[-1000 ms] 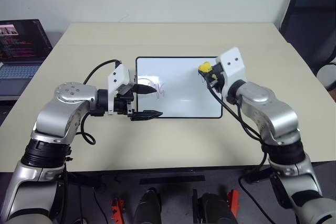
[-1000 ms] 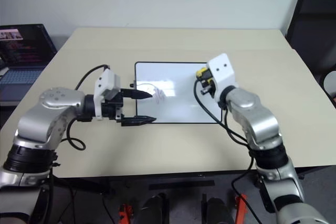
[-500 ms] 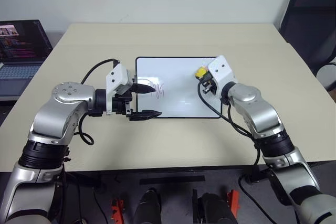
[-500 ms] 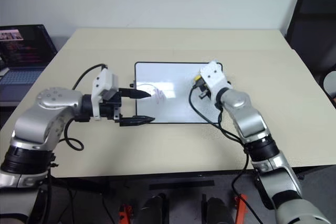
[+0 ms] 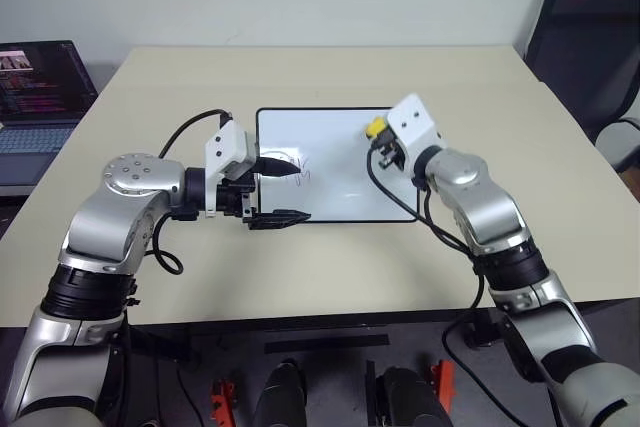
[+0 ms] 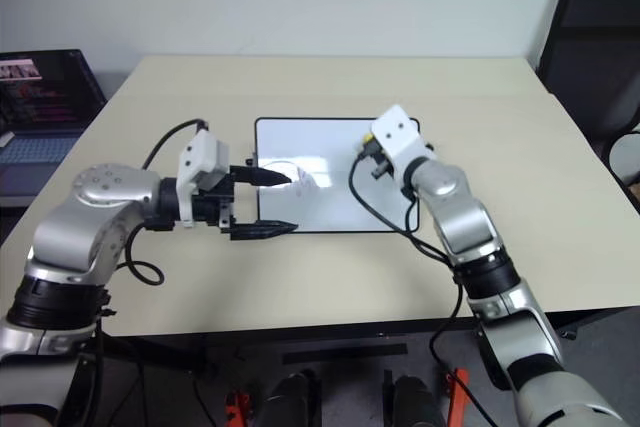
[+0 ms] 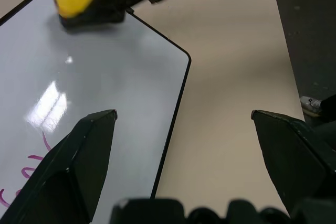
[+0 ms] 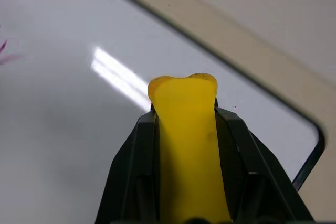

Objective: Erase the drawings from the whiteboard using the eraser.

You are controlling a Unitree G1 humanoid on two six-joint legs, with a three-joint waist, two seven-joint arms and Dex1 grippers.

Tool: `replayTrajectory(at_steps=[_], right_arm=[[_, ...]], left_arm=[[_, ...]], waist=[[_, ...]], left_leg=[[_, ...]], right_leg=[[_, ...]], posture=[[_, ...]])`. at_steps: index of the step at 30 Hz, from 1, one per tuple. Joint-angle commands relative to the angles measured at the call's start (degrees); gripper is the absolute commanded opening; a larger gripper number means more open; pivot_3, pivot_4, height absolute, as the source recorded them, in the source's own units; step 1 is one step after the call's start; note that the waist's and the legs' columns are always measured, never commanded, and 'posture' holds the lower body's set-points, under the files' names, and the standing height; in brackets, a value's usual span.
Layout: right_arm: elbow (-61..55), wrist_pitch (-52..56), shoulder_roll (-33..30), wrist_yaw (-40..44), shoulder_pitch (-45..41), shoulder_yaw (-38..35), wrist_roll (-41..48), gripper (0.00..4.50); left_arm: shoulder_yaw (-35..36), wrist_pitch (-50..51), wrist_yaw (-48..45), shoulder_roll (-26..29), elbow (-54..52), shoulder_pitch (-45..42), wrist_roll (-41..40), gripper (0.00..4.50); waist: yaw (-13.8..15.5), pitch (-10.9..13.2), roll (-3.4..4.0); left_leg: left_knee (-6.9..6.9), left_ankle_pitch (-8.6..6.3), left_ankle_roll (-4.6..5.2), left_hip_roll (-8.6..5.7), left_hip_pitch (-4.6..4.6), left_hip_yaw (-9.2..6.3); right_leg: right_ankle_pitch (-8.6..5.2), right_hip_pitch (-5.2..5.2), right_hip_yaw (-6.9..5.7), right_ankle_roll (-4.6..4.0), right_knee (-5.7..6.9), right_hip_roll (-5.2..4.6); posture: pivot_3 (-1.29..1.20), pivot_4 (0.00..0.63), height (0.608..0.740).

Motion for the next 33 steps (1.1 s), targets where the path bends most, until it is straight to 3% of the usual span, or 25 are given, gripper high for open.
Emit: replayTrajectory(at_steps=[1, 9, 15, 19, 26, 33], right_arm=[[4.3, -3.4, 0.6, -1.9, -1.7, -1.1, -2.2, 1.1], [3.8, 0.4, -0.9, 0.0, 4.6, -2.9, -1.6, 1.1], [-3.3, 6.7, -1.5, 2.5, 12.4, -4.6, 0.2, 1.09], [-7.2, 9.8, -2.7, 5.5, 15.2, -2.4, 0.1, 1.09], [-7.7, 4.2, 0.4, 1.2, 7.8, -4.3, -1.5, 1.09], [1.7, -2.0, 2.1, -2.7, 0.0, -4.9, -3.4, 1.09]], left_arm=[[0.5, -0.8, -0.4, 0.5, -1.7, -0.4, 0.1, 4.5], [1.2, -0.6, -0.3, 1.0, -2.1, 0.1, 0.0, 4.5], [1.0, -0.7, -0.1, 0.8, -1.9, 0.0, 0.0, 4.5], [1.0, -1.0, -0.3, 0.9, -1.2, -0.3, 0.3, 4.5], [1.0, -1.1, -0.5, 1.2, -0.7, -0.4, 0.7, 4.5], [1.2, -1.0, -0.3, 1.4, -1.2, -0.1, 0.8, 4.5]], waist=[[0.1, 0.0, 0.0], [0.3, 0.0, -0.06], [0.2, -0.1, -0.11], [0.2, -0.1, -0.13], [0.0, -0.1, -0.13], [0.1, -0.1, -0.12]], left_leg=[[-0.02, 0.0, 0.0, 0.0, -0.06, 0.01], [0.07, 0.01, 0.0, 0.0, -0.4, -0.07], [0.16, 0.08, 0.09, 0.0, -0.17, -0.07], [0.15, 0.13, 0.17, 0.01, 0.18, -0.06], [0.14, 0.16, 0.22, 0.01, 0.19, -0.05], [0.02, 0.17, 0.24, 0.26, -0.4, 0.0]], right_leg=[[0.01, -0.09, 0.0, -0.03, 0.0, 0.0], [0.14, -0.33, -0.13, -0.19, 0.03, 0.0], [0.16, -0.11, -0.06, 0.01, 0.01, 0.0], [0.08, 0.17, -0.01, -0.31, 0.0, -0.01], [0.25, 0.04, 0.08, -0.41, 0.0, 0.01], [0.47, -0.54, 0.16, -0.17, -0.07, 0.37]], posture=[[0.0, 0.15, 0.74], [0.0, 0.15, 0.74], [0.0, 0.15, 0.74], [0.0, 0.15, 0.74], [0.0, 0.15, 0.74], [0.0, 0.15, 0.74]])
